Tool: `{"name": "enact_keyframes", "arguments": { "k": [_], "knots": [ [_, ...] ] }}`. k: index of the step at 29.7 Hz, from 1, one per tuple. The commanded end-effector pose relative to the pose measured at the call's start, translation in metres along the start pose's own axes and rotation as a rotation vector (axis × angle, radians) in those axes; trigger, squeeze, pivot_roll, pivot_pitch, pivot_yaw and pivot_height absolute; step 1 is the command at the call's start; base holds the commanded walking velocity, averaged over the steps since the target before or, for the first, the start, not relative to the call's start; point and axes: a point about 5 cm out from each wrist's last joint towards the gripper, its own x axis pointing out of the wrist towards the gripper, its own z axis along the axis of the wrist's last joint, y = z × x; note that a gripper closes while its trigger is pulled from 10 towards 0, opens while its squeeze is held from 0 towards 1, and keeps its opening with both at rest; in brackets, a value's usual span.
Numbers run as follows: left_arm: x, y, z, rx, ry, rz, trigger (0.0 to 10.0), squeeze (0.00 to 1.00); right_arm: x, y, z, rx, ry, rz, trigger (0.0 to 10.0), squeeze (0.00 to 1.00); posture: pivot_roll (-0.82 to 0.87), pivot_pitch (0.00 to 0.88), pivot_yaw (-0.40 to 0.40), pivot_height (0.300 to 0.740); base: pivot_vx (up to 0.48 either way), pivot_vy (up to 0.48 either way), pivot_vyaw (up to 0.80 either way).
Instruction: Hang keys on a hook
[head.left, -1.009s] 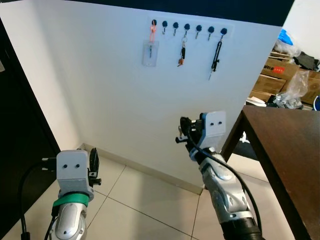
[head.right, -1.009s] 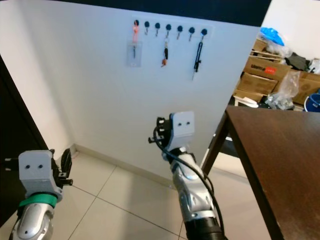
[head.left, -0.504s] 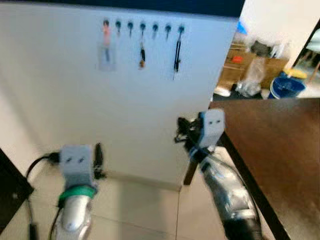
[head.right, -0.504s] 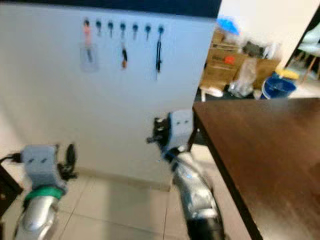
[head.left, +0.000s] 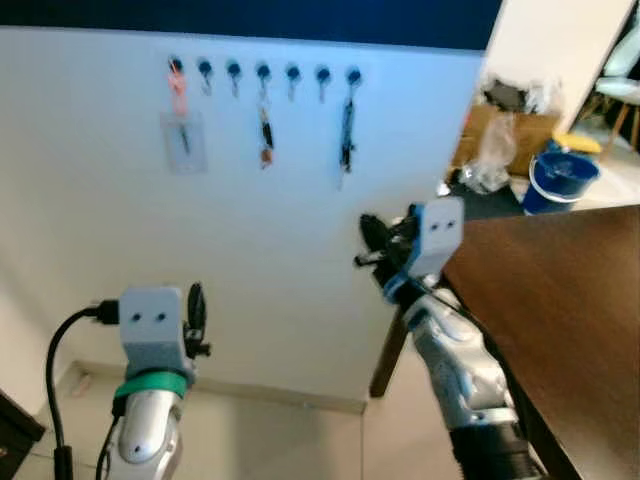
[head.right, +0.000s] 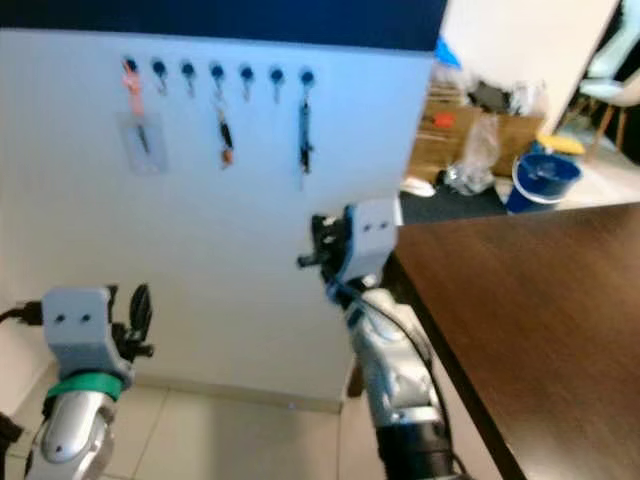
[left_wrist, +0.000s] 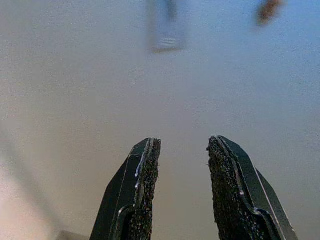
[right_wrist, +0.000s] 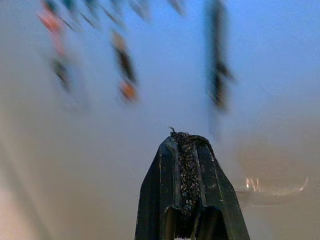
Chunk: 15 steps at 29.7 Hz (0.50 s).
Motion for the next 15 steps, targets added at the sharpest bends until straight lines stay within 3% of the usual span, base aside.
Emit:
{"name": "enact_keyframes", "arguments": {
  "k": [1,15],
  "knots": [
    [-0.003,0.007,-0.007,0.004,0.038,0.02,10.0,0.0,0.005,0.012,0.01,0.013,-0.034,0.052,10.0,0.0,-0.19,0.101,0.057,0.74,0.428,0.0,0.0],
    [-0.002,0.008,-0.007,0.005,0.039,0.017,10.0,0.0,0.013,0.013,0.034,0.008,-0.107,0.066,10.0,0.0,-0.19,0.101,0.057,0.74,0.428,0.0,0.0]
  ]
}}
